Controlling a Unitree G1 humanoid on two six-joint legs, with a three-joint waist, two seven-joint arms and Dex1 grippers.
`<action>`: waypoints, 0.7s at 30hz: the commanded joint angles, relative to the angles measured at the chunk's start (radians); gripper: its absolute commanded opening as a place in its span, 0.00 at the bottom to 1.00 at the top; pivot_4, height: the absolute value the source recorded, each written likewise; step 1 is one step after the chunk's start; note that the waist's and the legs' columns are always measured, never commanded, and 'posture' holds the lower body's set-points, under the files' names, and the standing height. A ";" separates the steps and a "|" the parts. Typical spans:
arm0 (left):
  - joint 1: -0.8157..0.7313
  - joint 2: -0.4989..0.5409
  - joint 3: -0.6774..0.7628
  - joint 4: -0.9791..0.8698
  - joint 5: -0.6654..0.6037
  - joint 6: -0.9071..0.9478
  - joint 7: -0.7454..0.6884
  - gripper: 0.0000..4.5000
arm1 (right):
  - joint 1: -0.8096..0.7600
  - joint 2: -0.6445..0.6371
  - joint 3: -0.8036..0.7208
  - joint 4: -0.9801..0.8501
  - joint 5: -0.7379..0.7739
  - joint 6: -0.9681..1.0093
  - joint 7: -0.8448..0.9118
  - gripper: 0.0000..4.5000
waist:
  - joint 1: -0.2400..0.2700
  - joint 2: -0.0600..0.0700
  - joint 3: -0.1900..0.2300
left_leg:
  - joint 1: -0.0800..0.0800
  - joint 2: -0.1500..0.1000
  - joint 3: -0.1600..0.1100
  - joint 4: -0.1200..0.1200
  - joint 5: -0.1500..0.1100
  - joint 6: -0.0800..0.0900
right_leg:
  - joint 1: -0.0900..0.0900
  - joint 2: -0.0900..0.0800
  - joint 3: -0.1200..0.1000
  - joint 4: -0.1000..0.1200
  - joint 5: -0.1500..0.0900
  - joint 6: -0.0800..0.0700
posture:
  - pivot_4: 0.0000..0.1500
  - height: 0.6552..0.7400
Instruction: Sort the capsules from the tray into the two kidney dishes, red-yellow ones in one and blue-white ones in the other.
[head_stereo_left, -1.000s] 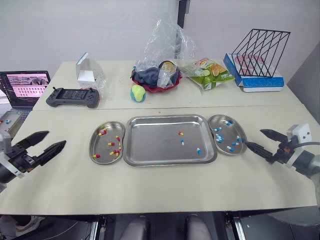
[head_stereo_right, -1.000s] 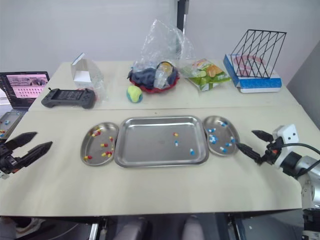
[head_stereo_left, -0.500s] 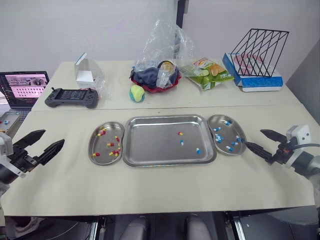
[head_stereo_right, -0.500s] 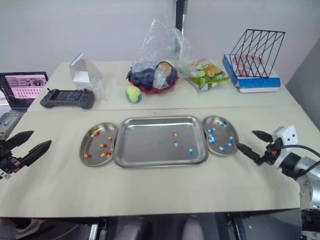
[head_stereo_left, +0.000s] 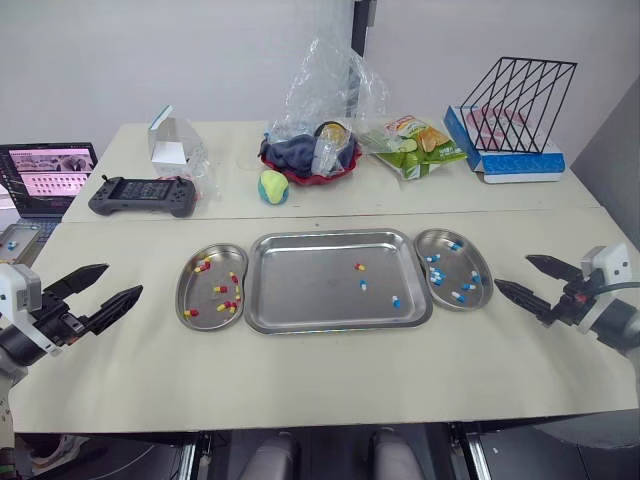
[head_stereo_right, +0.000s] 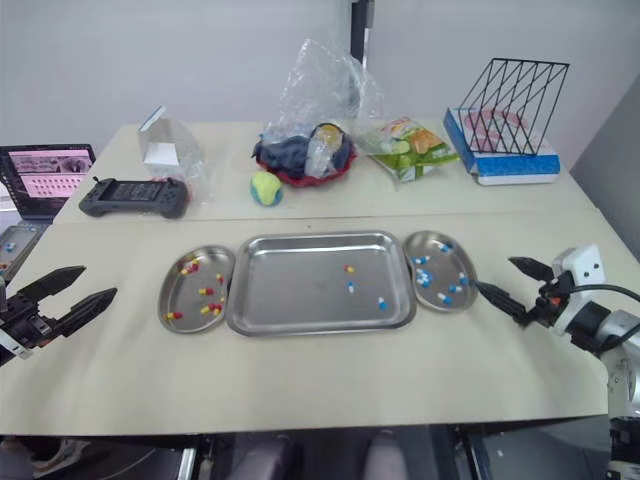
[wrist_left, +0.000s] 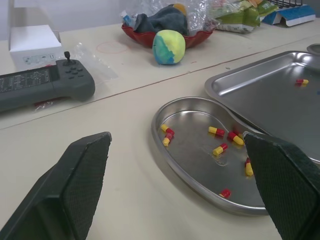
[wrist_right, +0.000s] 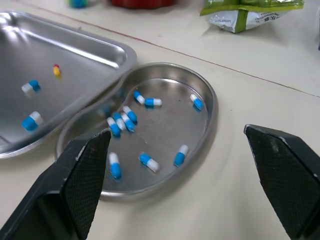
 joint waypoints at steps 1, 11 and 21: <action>0.006 0.029 0.004 -0.054 -0.060 0.042 -0.027 0.99 | -0.020 -0.025 0.007 -0.124 0.075 0.094 0.023 1.00 | 0.000 0.000 0.000 | 0.000 0.001 0.000 0.000 0.000 0.000 | 0.000 0.000 0.000 0.000 0.000 0.000 | 1.00 1.00; 0.109 0.004 -0.031 -0.307 -0.138 0.161 0.022 0.99 | -0.374 0.046 0.385 -0.268 0.009 0.358 -0.036 1.00 | -0.010 0.000 0.000 | 0.000 0.004 0.000 -0.003 0.000 -0.001 | -0.002 0.001 -0.002 0.000 0.001 -0.002 | 1.00 1.00; 0.150 -0.001 -0.028 -0.391 -0.163 0.161 0.052 0.99 | -0.361 0.231 0.578 -0.357 -0.287 0.302 -0.347 1.00 | 0.001 0.000 0.000 | -0.002 0.004 0.000 -0.003 0.002 -0.009 | -0.003 0.001 -0.003 -0.004 0.001 -0.002 | 1.00 1.00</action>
